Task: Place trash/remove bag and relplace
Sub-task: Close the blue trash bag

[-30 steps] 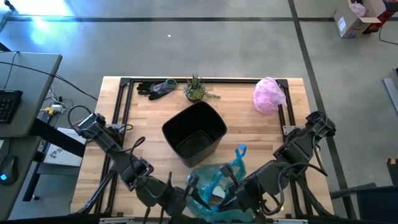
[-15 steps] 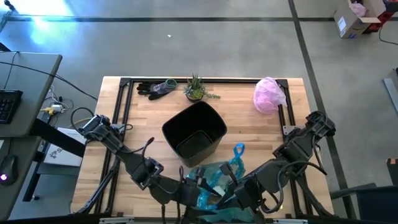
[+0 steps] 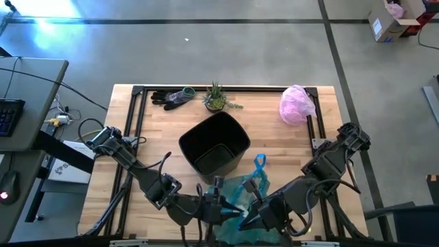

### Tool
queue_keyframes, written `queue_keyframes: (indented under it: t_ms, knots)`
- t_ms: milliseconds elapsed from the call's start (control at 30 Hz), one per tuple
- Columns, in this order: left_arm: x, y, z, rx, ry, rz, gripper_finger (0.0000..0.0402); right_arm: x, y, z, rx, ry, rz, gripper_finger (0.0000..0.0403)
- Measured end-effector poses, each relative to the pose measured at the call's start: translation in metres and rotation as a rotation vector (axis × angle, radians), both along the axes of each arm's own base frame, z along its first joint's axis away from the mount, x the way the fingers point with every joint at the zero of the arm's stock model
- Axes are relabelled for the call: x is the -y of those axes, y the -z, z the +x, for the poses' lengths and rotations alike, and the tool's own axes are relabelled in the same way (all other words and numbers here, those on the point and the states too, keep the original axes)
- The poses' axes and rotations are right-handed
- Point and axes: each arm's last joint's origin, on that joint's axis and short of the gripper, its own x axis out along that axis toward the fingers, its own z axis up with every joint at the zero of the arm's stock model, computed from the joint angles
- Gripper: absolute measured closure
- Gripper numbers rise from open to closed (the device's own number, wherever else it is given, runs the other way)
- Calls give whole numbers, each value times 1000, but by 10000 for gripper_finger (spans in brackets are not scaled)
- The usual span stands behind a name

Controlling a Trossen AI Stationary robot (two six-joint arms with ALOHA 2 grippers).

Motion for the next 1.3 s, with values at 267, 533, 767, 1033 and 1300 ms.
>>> queue_keyframes:
  t_ms: [267,533,767,1033,1300]
  knots:
    - [0,-11,0,110,-91,38,398,-9,11,-3,-86,24,4,403]
    - [-1,-19,2,177,-81,8,396,-18,25,9,-89,78,-36,403]
    - [1,-18,1,168,-72,28,400,-23,32,15,-48,101,-95,403]
    - [7,-19,-6,176,-146,141,401,-37,30,0,27,232,-182,372]
    - [18,-18,-19,163,-248,242,401,-57,21,-30,130,449,-250,231]
